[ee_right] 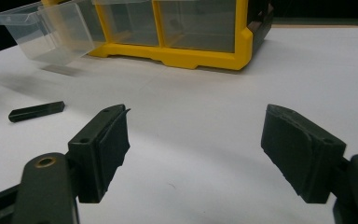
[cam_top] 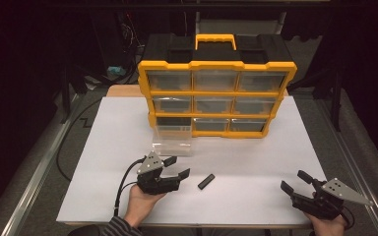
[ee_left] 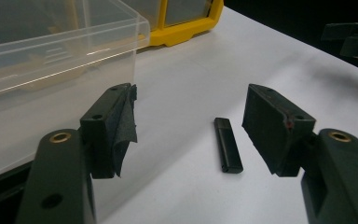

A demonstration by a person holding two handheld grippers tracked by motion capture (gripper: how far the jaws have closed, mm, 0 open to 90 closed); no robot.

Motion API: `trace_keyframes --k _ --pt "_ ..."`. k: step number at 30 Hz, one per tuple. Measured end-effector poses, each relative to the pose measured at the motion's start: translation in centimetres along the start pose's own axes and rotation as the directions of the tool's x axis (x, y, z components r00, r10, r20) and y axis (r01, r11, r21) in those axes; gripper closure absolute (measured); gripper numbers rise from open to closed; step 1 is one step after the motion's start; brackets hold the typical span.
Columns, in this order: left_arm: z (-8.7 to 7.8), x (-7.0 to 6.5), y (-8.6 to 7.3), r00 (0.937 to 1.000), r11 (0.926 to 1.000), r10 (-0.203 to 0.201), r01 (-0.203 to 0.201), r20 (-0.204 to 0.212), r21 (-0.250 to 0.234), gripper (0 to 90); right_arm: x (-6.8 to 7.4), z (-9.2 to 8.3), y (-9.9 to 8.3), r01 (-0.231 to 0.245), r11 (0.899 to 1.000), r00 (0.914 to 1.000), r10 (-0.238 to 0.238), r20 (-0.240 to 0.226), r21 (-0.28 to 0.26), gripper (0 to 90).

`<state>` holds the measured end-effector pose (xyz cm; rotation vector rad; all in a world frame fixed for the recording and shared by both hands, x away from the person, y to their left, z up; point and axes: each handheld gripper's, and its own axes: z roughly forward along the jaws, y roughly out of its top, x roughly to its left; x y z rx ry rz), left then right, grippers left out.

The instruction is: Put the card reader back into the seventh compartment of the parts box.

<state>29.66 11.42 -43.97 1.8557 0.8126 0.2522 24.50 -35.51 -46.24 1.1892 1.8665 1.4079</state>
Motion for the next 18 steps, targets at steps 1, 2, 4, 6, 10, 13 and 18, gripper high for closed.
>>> trace_keyframes --k 1,2,4,6,10,13,18 --pt "0.1 -0.1 0.0 1.0 1.0 0.001 -0.001 0.003 0.003 35.0 0.0 0.0 0.0 -0.002 1.0 1.0 0.002 -0.001 0.001 23.5" --pt "0.2 -0.1 0.1 1.0 1.0 0.002 -0.002 0.003 0.004 35.0 0.0 0.0 0.0 -0.003 1.0 1.0 0.003 -0.001 0.001 23.5" --pt "0.5 -0.2 0.2 1.0 0.9999 0.002 -0.002 0.008 0.01 35.1 0.0 0.0 0.0 0.002 1.0 1.0 -0.002 -0.001 0.001 23.5" --pt "0.6 -0.2 0.2 0.9999 0.9999 0.003 -0.003 0.01 0.012 35.2 0.0 0.0 0.0 0.002 1.0 1.0 -0.002 -0.001 0.0 23.5" --pt "1.0 -0.5 0.5 0.9999 0.9997 0.013 -0.014 0.008 0.022 35.1 0.0 0.0 0.0 0.006 1.0 1.0 -0.006 0.001 0.004 23.5" --pt "1.4 -0.7 0.7 0.9999 0.9993 0.015 -0.015 0.008 0.034 34.9 0.0 0.0 0.0 0.0 1.0 1.0 0.0 0.004 0.004 23.3" --pt "2.1 -1.1 1.1 1.0 0.9963 0.004 -0.004 0.004 0.085 33.7 0.0 0.0 0.0 -0.001 1.0 1.0 0.001 -0.001 0.007 23.3"
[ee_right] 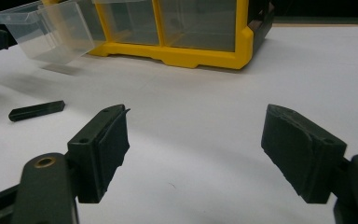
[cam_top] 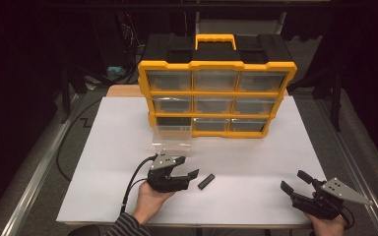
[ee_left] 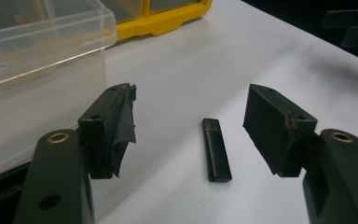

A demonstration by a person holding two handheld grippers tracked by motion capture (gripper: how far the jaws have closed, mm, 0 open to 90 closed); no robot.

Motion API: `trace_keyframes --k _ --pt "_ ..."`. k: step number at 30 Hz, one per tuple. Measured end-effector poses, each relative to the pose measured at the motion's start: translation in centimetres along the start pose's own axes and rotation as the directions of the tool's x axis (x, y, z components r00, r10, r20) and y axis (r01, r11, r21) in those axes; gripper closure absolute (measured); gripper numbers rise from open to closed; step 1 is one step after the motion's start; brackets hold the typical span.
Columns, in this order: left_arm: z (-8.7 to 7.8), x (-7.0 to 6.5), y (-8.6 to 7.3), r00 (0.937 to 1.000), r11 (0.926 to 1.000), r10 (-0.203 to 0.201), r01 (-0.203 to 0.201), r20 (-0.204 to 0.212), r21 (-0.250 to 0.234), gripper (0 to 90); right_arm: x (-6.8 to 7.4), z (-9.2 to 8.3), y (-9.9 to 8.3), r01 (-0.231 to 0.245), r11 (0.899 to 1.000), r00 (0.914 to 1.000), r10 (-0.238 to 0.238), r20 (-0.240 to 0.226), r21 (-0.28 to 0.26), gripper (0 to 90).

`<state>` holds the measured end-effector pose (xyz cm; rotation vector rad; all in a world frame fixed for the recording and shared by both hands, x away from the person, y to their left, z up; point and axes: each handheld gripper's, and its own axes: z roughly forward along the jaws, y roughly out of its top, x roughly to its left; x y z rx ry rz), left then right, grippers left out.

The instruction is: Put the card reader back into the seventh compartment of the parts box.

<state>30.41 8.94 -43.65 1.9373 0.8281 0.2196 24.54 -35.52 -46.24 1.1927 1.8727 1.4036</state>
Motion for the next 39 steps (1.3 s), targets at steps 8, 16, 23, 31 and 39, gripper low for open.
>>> trace_keyframes --k 8,16,23,31,39 --pt "0.8 -0.4 1.2 1.0 0.9938 -0.007 0.007 0.0 0.111 33.8 0.0 0.0 0.0 0.002 1.0 1.0 -0.002 -0.003 0.001 23.3" --pt "1.7 -0.7 2.1 0.9997 0.9756 0.023 -0.02 -0.01 0.219 35.8 0.0 0.0 0.0 0.007 1.0 1.0 -0.007 -0.003 0.002 23.3" --pt "2.7 -1.0 2.8 0.9992 0.9449 0.038 -0.031 -0.016 0.326 38.4 0.0 0.0 0.0 0.011 1.0 0.9999 -0.011 -0.004 0.004 23.3" --pt "3.7 -1.1 3.3 0.9992 0.9099 0.04 -0.036 0.0 0.413 40.1 0.0 0.0 0.0 0.011 1.0 0.9999 -0.011 -0.005 0.004 23.3" --pt "4.5 -1.3 3.4 0.9991 0.8802 0.042 -0.036 -0.001 0.473 41.3 0.0 0.0 0.0 0.011 1.0 0.9999 -0.011 -0.005 0.003 23.4"
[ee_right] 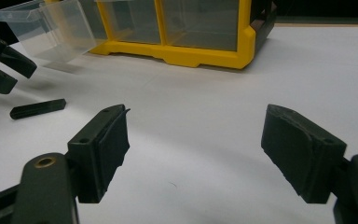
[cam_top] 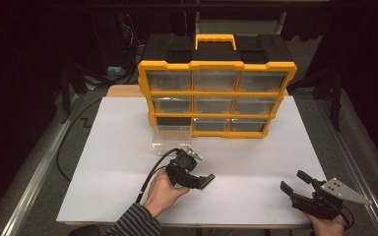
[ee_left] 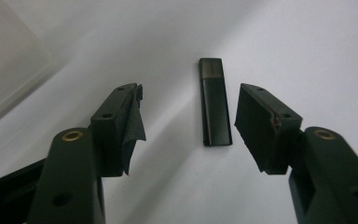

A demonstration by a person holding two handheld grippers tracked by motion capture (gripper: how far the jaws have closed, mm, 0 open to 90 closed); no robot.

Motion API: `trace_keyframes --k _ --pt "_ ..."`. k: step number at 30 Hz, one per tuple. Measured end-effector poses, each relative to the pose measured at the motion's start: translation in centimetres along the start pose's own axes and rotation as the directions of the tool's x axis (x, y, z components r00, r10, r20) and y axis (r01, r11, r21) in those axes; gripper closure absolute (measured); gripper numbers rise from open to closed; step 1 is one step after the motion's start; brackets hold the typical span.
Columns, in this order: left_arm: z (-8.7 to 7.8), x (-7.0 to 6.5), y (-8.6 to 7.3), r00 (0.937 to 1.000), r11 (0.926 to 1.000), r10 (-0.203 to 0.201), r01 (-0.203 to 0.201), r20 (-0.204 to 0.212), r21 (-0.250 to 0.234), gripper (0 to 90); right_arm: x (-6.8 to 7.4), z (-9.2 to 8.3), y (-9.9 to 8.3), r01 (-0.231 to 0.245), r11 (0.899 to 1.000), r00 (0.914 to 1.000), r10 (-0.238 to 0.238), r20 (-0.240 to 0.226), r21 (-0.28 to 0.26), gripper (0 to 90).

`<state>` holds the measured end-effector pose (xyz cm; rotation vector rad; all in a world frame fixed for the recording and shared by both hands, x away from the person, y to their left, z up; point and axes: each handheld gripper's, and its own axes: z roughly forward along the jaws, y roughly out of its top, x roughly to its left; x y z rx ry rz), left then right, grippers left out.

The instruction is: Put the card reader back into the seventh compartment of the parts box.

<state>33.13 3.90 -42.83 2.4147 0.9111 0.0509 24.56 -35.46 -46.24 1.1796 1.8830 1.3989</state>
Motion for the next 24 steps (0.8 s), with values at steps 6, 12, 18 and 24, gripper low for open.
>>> trace_keyframes --k 6,12,18,24 --pt "0.5 -0.2 0.4 0.9999 0.9989 0.016 -0.016 -0.002 0.044 44.1 0.0 0.0 0.0 0.0 1.0 1.0 0.0 -0.002 0.0 23.3" --pt "1.3 -0.8 0.9 0.9994 0.9965 0.033 -0.032 -0.009 0.077 45.9 0.0 0.0 0.0 0.001 1.0 1.0 -0.001 0.0 0.001 23.3" --pt "1.9 -1.0 1.2 0.9988 0.9943 0.046 -0.044 -0.018 0.097 51.5 0.0 0.0 0.0 0.002 1.0 1.0 -0.002 -0.001 0.0 23.3" --pt "2.2 -1.0 1.2 0.999 0.9935 0.044 -0.043 -0.007 0.105 56.1 0.0 0.0 0.0 0.003 1.0 1.0 -0.003 -0.002 0.001 23.3"
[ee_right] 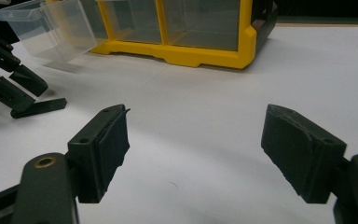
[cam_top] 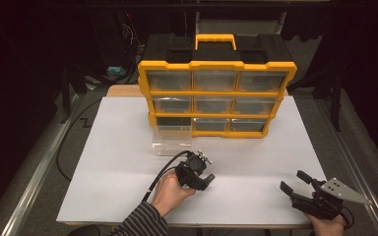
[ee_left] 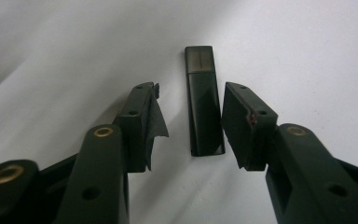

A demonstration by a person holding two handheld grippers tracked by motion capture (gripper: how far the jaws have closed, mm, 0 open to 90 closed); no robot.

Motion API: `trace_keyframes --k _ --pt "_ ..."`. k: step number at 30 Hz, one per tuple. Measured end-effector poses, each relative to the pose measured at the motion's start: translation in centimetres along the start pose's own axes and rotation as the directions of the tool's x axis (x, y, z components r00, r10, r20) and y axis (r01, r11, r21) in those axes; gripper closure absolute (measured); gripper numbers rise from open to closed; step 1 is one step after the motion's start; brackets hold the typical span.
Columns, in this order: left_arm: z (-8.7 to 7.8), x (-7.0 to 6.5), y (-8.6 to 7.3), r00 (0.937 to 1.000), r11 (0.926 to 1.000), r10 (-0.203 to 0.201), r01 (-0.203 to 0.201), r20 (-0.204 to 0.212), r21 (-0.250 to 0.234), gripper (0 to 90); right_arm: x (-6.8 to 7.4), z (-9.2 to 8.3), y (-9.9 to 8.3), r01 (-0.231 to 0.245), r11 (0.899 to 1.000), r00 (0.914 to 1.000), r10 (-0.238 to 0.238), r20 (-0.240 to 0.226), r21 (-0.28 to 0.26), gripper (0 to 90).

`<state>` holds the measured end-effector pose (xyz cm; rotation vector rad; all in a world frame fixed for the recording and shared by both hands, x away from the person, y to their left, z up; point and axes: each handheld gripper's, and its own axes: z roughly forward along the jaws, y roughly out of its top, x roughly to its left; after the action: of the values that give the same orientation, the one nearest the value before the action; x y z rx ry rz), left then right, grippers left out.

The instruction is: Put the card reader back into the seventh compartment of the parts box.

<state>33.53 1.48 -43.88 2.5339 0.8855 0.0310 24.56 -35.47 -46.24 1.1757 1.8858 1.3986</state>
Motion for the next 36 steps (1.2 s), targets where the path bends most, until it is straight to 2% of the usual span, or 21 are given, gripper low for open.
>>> trace_keyframes --k 5,12,16,24,30,36 --pt "0.18 -0.09 0.03 0.9999 0.9999 0.001 -0.001 0.01 0.012 58.8 0.01 0.01 0.0 0.0 1.0 1.0 0.0 0.0 0.001 23.4" --pt "0.42 -0.29 0.05 0.9997 0.9996 0.007 -0.008 0.025 0.029 68.4 0.01 0.01 0.0 -0.001 1.0 1.0 0.001 -0.001 0.001 23.3" --pt "0.44 -0.39 0.02 0.9998 0.9994 0.012 -0.012 0.019 0.032 71.6 0.01 0.01 0.0 0.0 1.0 1.0 0.0 0.0 0.001 23.4" --pt "0.46 -0.48 -0.02 0.9996 0.9993 0.026 -0.027 0.012 0.028 72.5 0.0 0.06 0.0 0.0 1.0 1.0 0.0 0.0 0.004 23.4" --pt "0.39 -0.64 -0.18 0.9985 0.9983 0.054 -0.054 0.011 0.023 72.7 -0.03 0.06 0.0 -0.001 1.0 1.0 0.001 0.0 0.005 23.4" --pt "-0.13 -0.8 -0.45 0.9977 0.9977 0.067 -0.067 0.013 0.01 72.7 -0.04 0.04 0.0 0.0 1.0 1.0 0.0 0.001 0.002 23.4"
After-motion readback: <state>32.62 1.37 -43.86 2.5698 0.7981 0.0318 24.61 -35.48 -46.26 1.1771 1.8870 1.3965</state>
